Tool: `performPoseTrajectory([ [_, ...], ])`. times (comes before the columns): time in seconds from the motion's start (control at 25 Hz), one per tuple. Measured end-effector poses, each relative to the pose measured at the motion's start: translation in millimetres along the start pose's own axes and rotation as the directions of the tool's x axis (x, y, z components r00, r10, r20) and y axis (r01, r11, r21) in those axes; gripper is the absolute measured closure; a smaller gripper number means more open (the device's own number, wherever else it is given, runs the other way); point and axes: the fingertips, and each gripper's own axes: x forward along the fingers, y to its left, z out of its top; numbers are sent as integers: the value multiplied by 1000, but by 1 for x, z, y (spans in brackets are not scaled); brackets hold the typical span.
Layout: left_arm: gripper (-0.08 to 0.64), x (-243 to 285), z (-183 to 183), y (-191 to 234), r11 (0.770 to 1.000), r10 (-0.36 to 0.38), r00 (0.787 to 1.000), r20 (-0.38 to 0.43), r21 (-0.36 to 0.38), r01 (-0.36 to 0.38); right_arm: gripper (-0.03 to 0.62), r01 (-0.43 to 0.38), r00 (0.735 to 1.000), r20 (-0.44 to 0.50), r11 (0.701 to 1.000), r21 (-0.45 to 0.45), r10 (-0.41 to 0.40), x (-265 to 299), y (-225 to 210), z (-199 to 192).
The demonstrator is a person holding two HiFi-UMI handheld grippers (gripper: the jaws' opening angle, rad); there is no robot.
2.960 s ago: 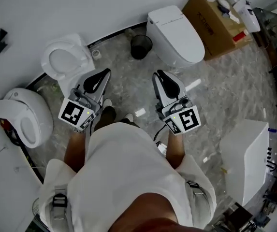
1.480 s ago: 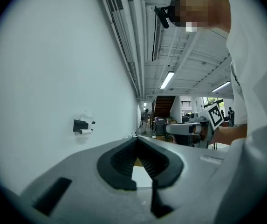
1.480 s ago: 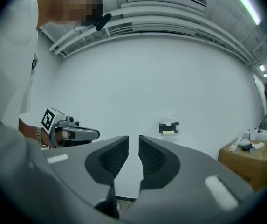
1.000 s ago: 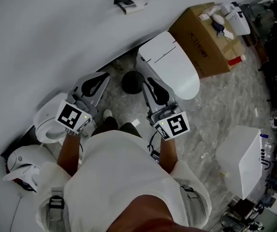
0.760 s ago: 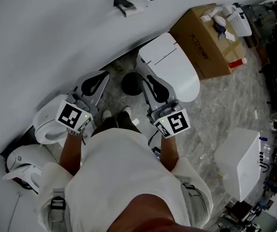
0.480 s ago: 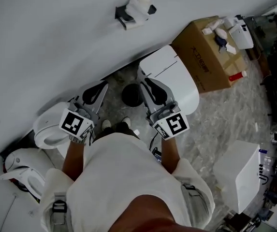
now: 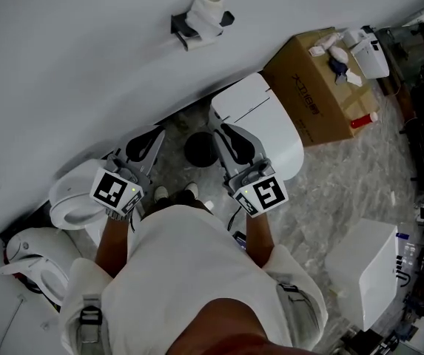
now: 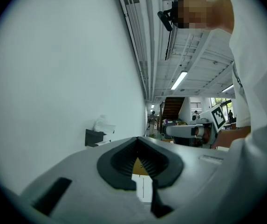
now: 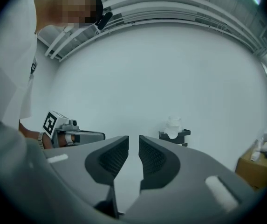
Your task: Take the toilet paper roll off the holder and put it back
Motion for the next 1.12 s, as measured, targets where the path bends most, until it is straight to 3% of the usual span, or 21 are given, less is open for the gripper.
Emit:
performPoseTrajectory([
  [0.64, 561, 20, -20, 22, 999, -9, 999, -31, -37, 8, 483, 42, 999, 3, 998, -56, -42, 28, -49, 18],
  [0.92, 561, 24, -34, 29, 998, -4, 998, -65, -61, 0, 328, 61, 998, 18, 992, -109, -60, 64, -90, 39],
  [1.12, 561, 26, -41, 29, 998, -3, 997, -77, -62, -2, 268, 74, 997, 21, 986, -152, -72, 101, -121, 47],
])
